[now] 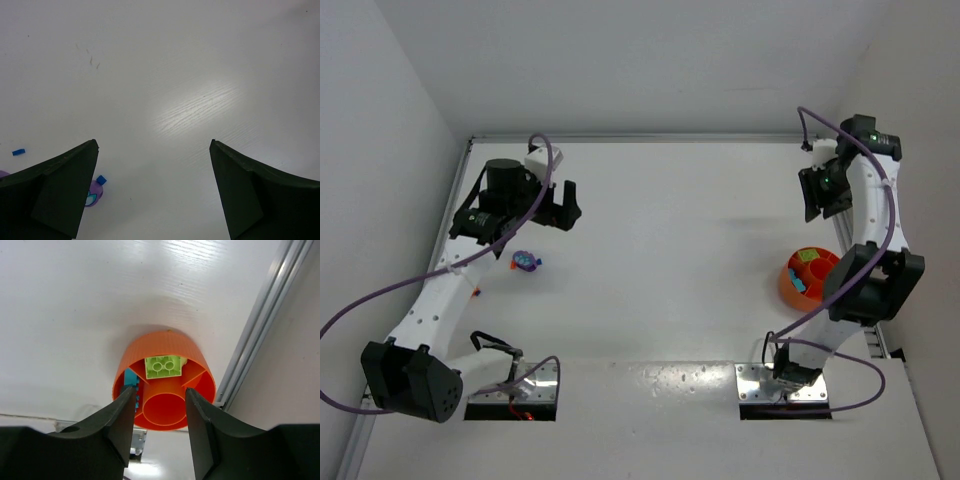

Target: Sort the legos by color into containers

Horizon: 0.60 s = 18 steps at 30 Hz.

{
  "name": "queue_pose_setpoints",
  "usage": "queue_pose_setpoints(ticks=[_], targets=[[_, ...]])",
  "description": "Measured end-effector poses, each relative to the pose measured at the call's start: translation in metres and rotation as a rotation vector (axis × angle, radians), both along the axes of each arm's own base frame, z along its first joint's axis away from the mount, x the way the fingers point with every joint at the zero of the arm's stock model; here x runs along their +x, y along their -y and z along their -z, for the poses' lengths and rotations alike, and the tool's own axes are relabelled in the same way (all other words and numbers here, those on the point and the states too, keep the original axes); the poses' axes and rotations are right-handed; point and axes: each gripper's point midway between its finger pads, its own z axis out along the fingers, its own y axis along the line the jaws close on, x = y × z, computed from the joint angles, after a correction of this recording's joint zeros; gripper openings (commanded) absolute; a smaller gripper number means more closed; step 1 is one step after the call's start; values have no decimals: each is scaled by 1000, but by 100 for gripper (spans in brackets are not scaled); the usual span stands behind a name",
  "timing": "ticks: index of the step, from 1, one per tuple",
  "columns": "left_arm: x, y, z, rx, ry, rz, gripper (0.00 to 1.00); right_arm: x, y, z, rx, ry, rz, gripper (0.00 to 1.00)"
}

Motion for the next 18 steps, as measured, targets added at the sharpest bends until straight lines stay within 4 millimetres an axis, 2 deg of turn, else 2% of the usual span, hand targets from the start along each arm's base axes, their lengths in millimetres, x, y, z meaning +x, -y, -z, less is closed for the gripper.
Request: queue_pose_setpoints(ticks=[8,13,18], targets=[[-7,-11,-16,34,25,-5,100,-37,17,-1,-62,35,2,43],[-15,-24,-18,50,12,-28,100,-59,28,19,-69,-1,23,43],[-21,-33,-9,64,-38,-38,100,-77,34,34,-56,-37,34,43]])
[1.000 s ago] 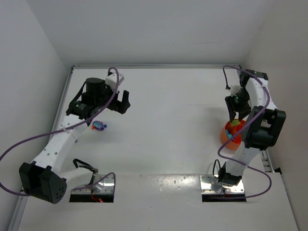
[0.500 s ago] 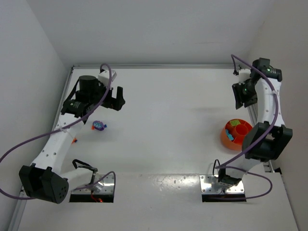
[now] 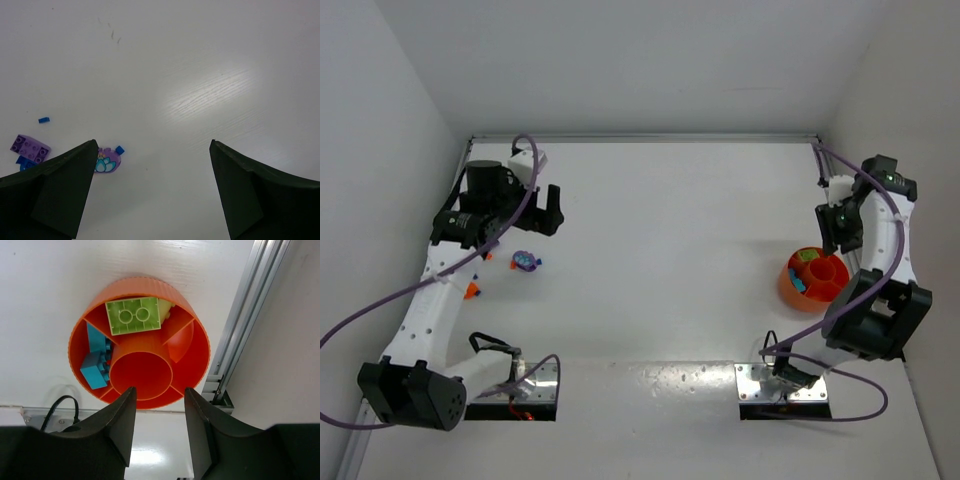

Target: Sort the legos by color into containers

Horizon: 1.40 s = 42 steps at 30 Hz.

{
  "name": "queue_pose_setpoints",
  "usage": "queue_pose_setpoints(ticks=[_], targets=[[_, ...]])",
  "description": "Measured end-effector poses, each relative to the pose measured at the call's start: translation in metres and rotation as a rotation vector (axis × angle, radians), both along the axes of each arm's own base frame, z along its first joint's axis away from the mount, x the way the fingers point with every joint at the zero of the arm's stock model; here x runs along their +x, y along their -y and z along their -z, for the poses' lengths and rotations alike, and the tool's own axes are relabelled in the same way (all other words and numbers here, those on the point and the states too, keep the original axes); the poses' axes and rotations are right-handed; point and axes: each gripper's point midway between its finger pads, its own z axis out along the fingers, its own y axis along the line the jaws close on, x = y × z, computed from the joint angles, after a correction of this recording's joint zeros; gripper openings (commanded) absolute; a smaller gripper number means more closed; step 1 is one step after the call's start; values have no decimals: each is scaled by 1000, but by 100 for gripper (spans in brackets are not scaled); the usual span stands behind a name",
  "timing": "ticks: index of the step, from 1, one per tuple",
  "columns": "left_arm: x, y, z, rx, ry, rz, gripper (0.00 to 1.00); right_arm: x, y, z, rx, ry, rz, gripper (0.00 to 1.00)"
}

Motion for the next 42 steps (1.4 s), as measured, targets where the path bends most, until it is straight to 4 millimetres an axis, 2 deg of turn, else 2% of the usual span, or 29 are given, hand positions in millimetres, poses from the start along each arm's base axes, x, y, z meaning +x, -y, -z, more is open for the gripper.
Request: queue_pose_setpoints(ticks=[6,10,13,14,15,17,18,22,26,29,32,37,42], targets=[[-5,-13,7,-4,-41,-30,100,-9,9,0,10,22,17,43],[-9,-27,12,-7,-73,-58,100,-4,9,-10,35,76,5,43],[-12,-39,17,-7,-99,-83,100,12,2,-28,60,165,-31,50],[-13,-42,19,-3,-112,-90,100,18,-2,-36,75,203,-47,56],[-14,-46,20,5,-125,-92,100,24,-7,-44,94,244,-64,66],[-12,-49,20,20,-141,-87,100,36,-16,-57,133,316,-84,70],[-10,-51,20,35,-145,-79,100,41,-20,-63,152,346,-96,77],[-10,-64,21,150,-147,-14,100,66,-40,-88,279,456,-162,93],[-13,-80,27,262,-172,70,100,92,-60,-104,422,516,-257,93],[-11,-93,39,326,-212,138,100,106,-80,-99,550,484,-319,93],[-8,-105,55,379,-242,210,100,115,-103,-83,645,422,-374,93],[-12,-127,83,493,-247,376,100,117,-148,-68,686,347,-467,93],[-2,-130,101,541,-197,566,100,116,-199,-66,729,285,-514,93]])
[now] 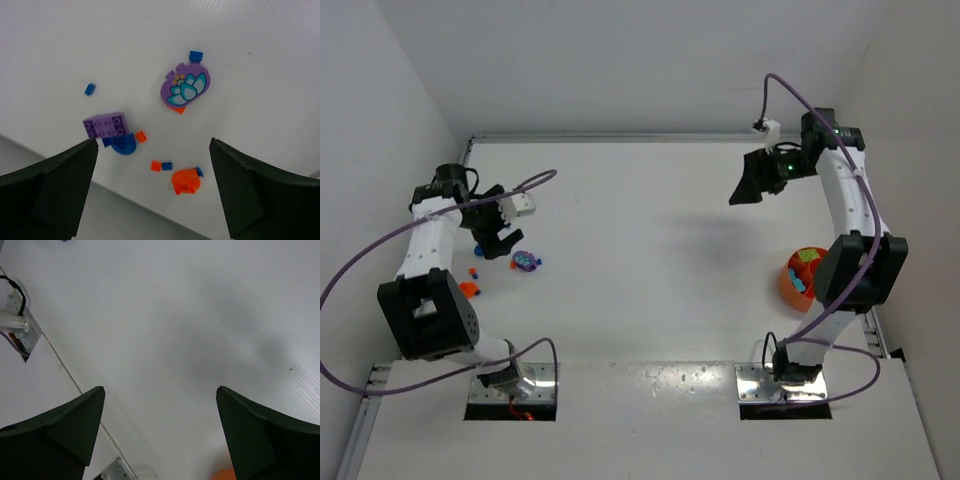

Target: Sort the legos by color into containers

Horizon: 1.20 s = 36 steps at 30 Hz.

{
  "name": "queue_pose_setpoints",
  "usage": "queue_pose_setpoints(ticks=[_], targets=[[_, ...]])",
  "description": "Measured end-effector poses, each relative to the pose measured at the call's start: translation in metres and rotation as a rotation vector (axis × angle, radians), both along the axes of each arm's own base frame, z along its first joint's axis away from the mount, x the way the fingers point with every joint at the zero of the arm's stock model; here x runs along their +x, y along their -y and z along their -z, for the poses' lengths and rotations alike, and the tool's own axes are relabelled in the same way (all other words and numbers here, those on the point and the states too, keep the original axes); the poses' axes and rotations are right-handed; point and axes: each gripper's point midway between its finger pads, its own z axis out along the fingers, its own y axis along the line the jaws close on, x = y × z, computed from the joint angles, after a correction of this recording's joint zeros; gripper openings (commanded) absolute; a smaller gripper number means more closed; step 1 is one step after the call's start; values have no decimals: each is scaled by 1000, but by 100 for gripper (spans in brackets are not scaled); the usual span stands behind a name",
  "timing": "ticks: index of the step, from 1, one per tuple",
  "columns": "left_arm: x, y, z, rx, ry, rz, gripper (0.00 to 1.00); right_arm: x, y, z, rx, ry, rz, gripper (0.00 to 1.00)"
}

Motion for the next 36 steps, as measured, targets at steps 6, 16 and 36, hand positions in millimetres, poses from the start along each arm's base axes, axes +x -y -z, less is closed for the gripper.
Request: queue_pose_setpoints(ticks=[6,16,36], targets=[[12,6,48,-12,-67,246,94,-3,-31,16,-28,-56,-25,93],[33,13,81,1,-82,492,89,2,-43,41,-131,-85,-40,93],[18,25,96,30,-148,606,78,3,-41,55,-165,-133,-14,93]])
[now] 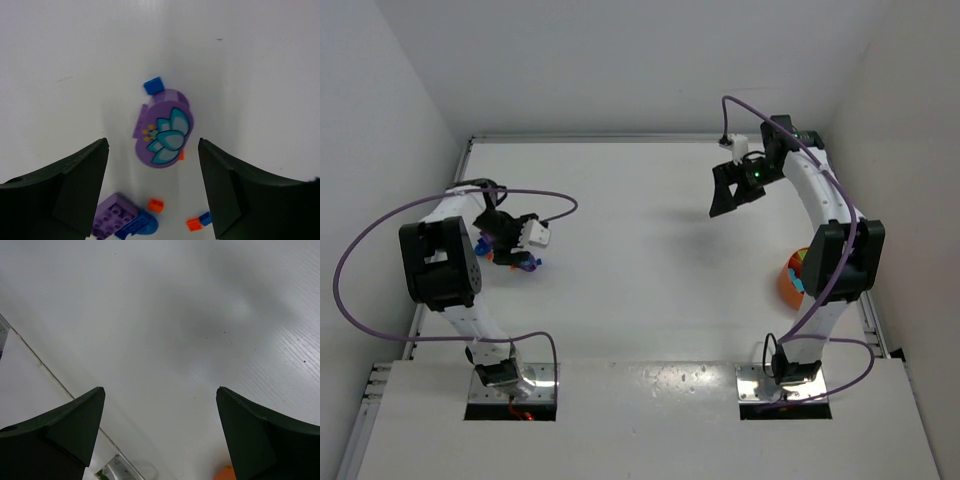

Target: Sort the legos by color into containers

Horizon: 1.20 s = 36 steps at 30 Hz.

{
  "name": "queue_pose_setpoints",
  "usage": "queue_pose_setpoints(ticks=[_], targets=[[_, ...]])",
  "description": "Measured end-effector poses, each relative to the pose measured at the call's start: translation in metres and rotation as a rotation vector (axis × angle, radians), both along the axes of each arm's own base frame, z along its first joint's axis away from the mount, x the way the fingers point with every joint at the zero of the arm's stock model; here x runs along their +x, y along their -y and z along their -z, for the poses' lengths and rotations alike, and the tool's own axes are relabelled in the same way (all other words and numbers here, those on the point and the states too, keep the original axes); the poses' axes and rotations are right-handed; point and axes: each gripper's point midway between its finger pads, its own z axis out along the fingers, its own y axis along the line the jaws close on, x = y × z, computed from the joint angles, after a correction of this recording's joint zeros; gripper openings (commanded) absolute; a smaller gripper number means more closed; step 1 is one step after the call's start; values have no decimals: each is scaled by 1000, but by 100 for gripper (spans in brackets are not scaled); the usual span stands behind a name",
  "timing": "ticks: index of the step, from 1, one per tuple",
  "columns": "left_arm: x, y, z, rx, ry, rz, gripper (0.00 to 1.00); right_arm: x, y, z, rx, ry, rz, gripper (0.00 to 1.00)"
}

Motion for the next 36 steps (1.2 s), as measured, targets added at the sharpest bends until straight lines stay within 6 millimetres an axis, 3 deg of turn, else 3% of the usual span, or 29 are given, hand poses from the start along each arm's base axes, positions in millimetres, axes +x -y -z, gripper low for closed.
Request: queue_pose_setpoints(ticks=[5,8,17,23,26,30,32,36], targets=[[-28,4,27,9,-81,3,78,-2,1,4,-6,-14,9,93],[-34,7,36,20,-96,-6,75,-2,1,6,-9,-18,11,93],[-4,-2,38,65,2,-83,73,1,3,6,-19,-8,19,93],[1,-6,39,79,19,-94,73,1,3,6,-19,-8,20,93],[1,-7,39,85,21,-92,62,1,3,6,-19,-9,20,93],[2,-7,40,86,22,-85,33,1,3,6,-17,-10,21,93],[2,-6,40,81,24,-86,28,0,2,6,-11,-13,24,93],[3,1,37,40,21,-100,28,-1,-8,3,53,-45,51,91]])
